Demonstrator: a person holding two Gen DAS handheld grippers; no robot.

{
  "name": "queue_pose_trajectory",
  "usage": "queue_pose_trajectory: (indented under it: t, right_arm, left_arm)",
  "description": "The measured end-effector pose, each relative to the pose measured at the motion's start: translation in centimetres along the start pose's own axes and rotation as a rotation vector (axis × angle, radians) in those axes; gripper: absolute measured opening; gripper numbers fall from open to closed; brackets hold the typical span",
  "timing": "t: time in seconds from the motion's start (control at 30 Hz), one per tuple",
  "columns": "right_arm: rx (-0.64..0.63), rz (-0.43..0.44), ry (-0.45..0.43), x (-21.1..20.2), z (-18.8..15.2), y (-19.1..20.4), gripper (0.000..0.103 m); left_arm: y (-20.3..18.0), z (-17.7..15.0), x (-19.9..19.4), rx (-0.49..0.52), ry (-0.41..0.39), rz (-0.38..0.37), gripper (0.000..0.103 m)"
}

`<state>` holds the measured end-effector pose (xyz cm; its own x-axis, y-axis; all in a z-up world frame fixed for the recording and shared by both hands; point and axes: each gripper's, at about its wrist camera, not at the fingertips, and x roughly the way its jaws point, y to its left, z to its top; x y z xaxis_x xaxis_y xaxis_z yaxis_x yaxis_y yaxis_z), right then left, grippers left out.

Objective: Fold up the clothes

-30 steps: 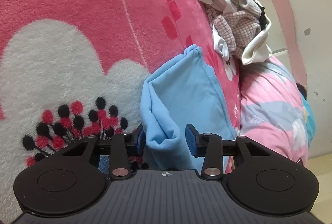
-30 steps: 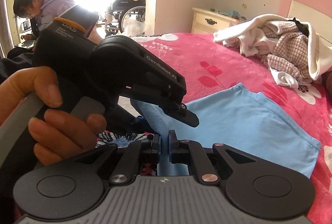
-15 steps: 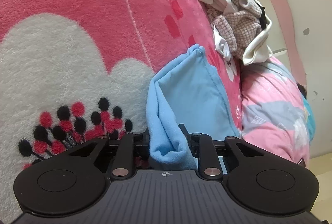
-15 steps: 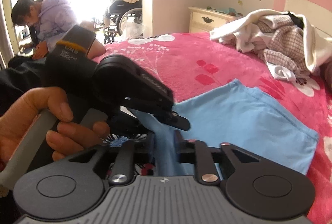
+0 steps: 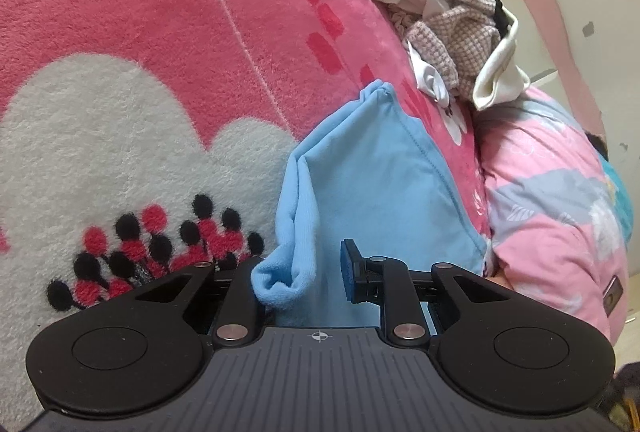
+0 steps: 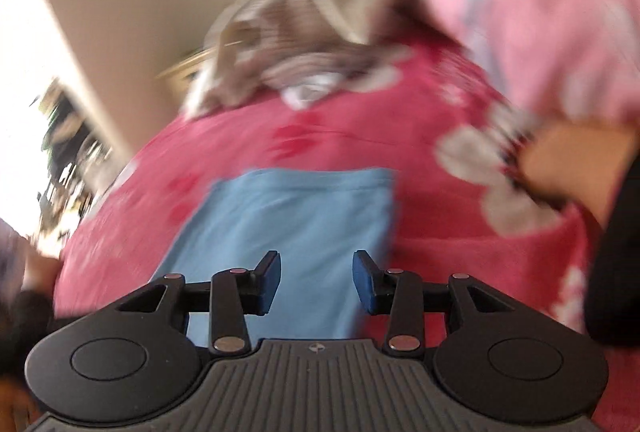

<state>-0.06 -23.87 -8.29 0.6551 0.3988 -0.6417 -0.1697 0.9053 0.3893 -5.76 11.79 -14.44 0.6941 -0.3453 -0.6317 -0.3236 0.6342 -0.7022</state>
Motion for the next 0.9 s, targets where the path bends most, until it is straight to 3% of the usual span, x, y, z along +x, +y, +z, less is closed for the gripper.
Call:
queue_pose_trajectory:
  t: [0.1,0.3,0.63,0.77,0.9]
  right_arm:
    - [0.114,-0.008,0.02,1.2,-0.2,-2.4,0.043]
    - [0.216,0.025,0.051,4.4,-0.8,-4.4,0.046]
    - [0.363,0.143,0.001,8.5,1.7,-6.7,0.049]
    - [0.398,0.168,0.009,10.7,2.6,-7.1,0.049]
    - [0.386,0.196,0.023,10.3,2.1,-7.2,0.049]
  left_arm:
    - [0.0,-0.1,0.0,0.005,-0.004,0.002,0.021]
    - [-0.3,-0.2,0.1,0.031,-0.013,0.012,0.021]
    - [-0.4,-0.2,0.2,0.037,-0.02,0.016,0.02]
    - [-0.4,-0.3,0.1,0.034,-0.023,0.019,0.02]
    - [-0.5,-0.4,0.1,0.033,-0.025,0.021,0.019]
